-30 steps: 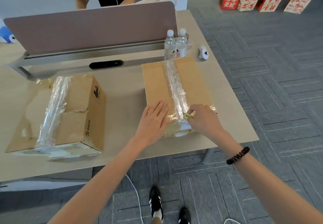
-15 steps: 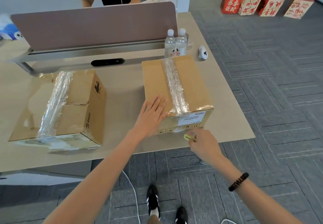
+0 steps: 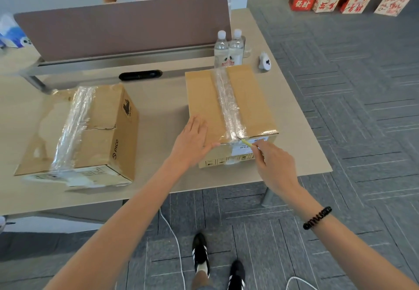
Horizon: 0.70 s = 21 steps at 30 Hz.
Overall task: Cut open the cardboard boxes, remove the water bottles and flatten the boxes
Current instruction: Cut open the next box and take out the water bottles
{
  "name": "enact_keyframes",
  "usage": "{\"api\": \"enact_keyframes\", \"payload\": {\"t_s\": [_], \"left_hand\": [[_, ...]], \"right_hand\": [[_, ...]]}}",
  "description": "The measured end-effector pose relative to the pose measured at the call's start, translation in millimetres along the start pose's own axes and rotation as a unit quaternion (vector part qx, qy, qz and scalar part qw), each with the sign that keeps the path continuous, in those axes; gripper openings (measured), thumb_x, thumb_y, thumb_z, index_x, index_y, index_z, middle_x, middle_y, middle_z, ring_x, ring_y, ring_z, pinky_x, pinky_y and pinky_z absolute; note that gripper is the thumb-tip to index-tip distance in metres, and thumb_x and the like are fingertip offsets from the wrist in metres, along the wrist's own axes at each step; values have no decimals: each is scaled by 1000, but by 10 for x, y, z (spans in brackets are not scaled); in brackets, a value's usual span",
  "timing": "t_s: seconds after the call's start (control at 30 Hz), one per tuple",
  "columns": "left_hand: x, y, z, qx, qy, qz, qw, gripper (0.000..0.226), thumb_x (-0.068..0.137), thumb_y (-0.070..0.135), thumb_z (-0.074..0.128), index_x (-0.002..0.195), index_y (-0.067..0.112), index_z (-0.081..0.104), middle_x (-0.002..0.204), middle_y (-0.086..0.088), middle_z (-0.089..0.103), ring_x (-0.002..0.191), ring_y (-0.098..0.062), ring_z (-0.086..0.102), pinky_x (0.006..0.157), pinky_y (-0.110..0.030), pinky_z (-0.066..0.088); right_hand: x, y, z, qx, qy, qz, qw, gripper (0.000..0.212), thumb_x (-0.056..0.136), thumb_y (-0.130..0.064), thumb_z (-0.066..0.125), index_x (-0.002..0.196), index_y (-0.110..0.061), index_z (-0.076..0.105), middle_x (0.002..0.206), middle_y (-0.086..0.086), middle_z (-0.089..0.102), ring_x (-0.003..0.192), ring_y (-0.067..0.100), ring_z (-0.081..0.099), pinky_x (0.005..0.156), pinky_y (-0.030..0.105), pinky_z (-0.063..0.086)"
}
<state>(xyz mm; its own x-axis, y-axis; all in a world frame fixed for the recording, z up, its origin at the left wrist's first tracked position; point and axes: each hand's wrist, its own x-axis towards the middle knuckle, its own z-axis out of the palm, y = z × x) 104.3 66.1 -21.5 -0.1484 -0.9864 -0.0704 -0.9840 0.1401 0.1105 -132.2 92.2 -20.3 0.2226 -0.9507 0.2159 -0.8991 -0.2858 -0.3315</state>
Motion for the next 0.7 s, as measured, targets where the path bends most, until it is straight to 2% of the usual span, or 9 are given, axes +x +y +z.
{"api": "enact_keyframes", "payload": {"t_s": [0.17, 0.27, 0.37, 0.47, 0.57, 0.7], "left_hand": [[-28, 3, 119, 47, 20, -26, 998, 98, 87, 70, 8, 152, -3, 22, 160, -24, 17, 151, -34, 9, 115, -37, 31], [2, -33, 214, 50, 43, -19, 998, 98, 93, 67, 4, 142, -9, 40, 147, -32, 39, 142, -41, 33, 101, -40, 48], [40, -106, 293, 82, 38, -4, 996, 96, 98, 62, 2, 132, -13, 51, 132, -37, 52, 128, -46, 49, 92, -42, 53], [76, -108, 306, 100, 36, 4, 994, 96, 99, 60, 0, 130, -15, 52, 129, -39, 53, 125, -48, 52, 93, -43, 53], [87, -92, 321, 102, 37, 9, 994, 95, 99, 59, 1, 130, -14, 52, 128, -38, 54, 125, -48, 52, 86, -40, 57], [104, -97, 343, 106, 52, 3, 993, 93, 100, 58, 1, 131, -13, 53, 129, -37, 54, 125, -47, 51, 80, -40, 60]], "right_hand": [[27, 45, 106, 30, -45, -37, 998, 19, 101, -30, 47, 104, -16, 59, 93, -4, 59, 65, 15, 52, 52, 27, 36], [22, 41, 140, 49, -64, -51, 995, 20, 101, -31, 46, 107, -15, 57, 98, -5, 58, 66, 17, 56, 52, 29, 40], [30, 24, 162, 59, -73, -47, 994, 21, 101, -32, 45, 108, -15, 55, 95, -5, 59, 65, 17, 55, 53, 32, 45], [52, 10, 174, 66, -85, -40, 993, 22, 101, -34, 44, 109, -16, 53, 86, -7, 58, 63, 18, 54, 55, 34, 45], [44, -22, 182, 68, -99, -36, 992, 23, 101, -37, 42, 110, -18, 53, 81, -9, 56, 64, 16, 54, 57, 33, 45], [60, -54, 207, 74, -112, -26, 991, 22, 102, -36, 42, 110, -18, 52, 76, -10, 55, 60, 15, 51, 51, 27, 35]]}}
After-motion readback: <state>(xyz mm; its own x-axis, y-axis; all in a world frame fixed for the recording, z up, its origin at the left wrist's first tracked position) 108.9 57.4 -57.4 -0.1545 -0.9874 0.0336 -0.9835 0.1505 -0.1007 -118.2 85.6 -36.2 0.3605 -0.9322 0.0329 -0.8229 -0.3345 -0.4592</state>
